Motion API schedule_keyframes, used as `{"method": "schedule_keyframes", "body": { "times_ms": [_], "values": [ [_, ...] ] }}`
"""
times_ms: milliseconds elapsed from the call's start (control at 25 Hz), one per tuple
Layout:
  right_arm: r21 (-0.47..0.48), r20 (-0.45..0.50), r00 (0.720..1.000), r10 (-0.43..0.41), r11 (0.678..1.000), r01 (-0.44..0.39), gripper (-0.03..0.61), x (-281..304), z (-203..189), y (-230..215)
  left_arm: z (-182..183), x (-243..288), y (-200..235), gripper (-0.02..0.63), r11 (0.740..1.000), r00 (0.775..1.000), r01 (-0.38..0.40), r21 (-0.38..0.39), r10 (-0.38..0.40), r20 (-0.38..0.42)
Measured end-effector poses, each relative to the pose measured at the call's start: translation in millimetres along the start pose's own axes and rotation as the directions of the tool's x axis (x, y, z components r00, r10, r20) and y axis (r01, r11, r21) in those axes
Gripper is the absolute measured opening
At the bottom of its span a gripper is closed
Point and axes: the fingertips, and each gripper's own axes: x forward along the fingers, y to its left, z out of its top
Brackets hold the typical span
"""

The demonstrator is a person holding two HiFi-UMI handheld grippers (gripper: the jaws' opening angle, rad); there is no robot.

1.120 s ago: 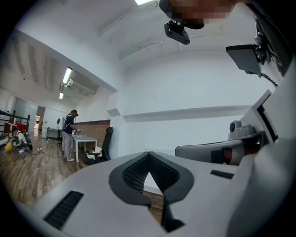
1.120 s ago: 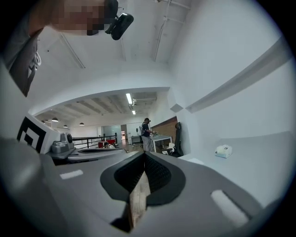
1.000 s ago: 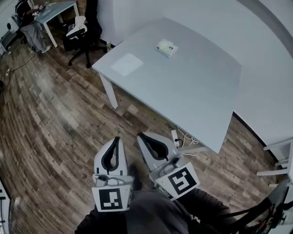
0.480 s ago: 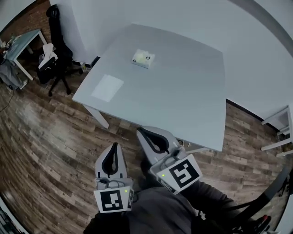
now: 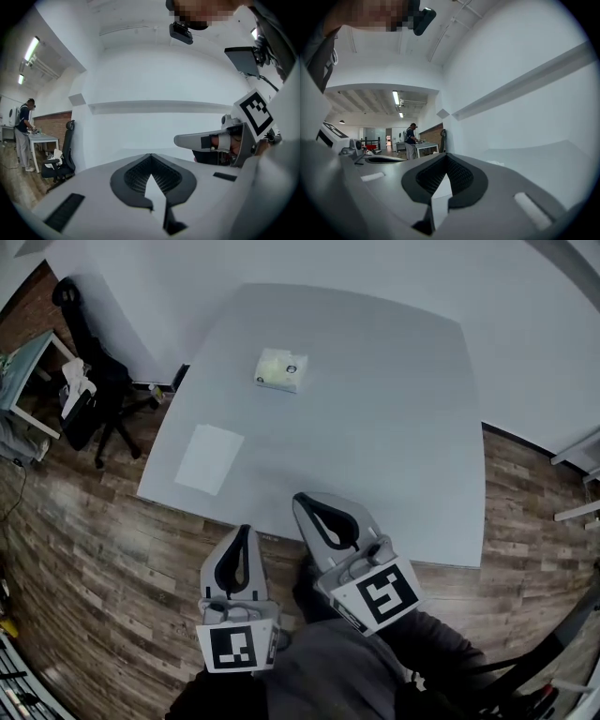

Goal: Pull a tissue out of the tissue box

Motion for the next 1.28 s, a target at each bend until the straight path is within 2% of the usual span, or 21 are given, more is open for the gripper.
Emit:
{"method": "schedule_keyframes", "body": {
  "times_ms": [280, 640, 840, 1040, 1160, 1280],
  "values": [
    [0.009, 0.003, 0.999, -0.035, 0.999, 0.035, 0.002, 47.3, 12.8, -59.2, 26.8, 93.8, 7.8, 0.002, 0.999, 0.999, 0.051, 0.011, -0.051, 0.005],
    [0.036, 0.086, 0.996, -0.039, 0.999, 0.036, 0.002, 72.4, 47.2, -86.7, 65.7, 136.5, 4.4, 0.002, 0.992, 0.995, 0.097, 0.085, -0.098, 0.006],
    [0.045, 0.090, 0.994, -0.055, 0.998, 0.051, 0.002, 87.3, 48.8, -94.2, 64.4, 154.6, 8.7, 0.002, 0.987, 0.991, 0.133, 0.095, -0.133, -0.011],
    [0.042, 0.045, 0.995, -0.088, 0.995, 0.086, 0.002, 121.1, 31.0, -118.1, 49.3, 195.3, 20.7, 0.002, 0.975, 0.980, 0.195, 0.105, -0.191, -0.047],
    [0.032, 0.005, 0.994, -0.105, 0.994, 0.105, 0.002, 157.8, 23.8, -139.2, 46.6, 239.1, 38.8, 0.002, 0.973, 0.974, 0.224, 0.061, -0.221, -0.053],
    [0.047, -0.026, 0.991, -0.132, 0.990, 0.133, 0.005, 176.4, 7.4, -161.9, 28.4, 271.8, 43.9, 0.002, 0.966, 0.963, 0.257, 0.024, -0.254, -0.087]
  ]
}}
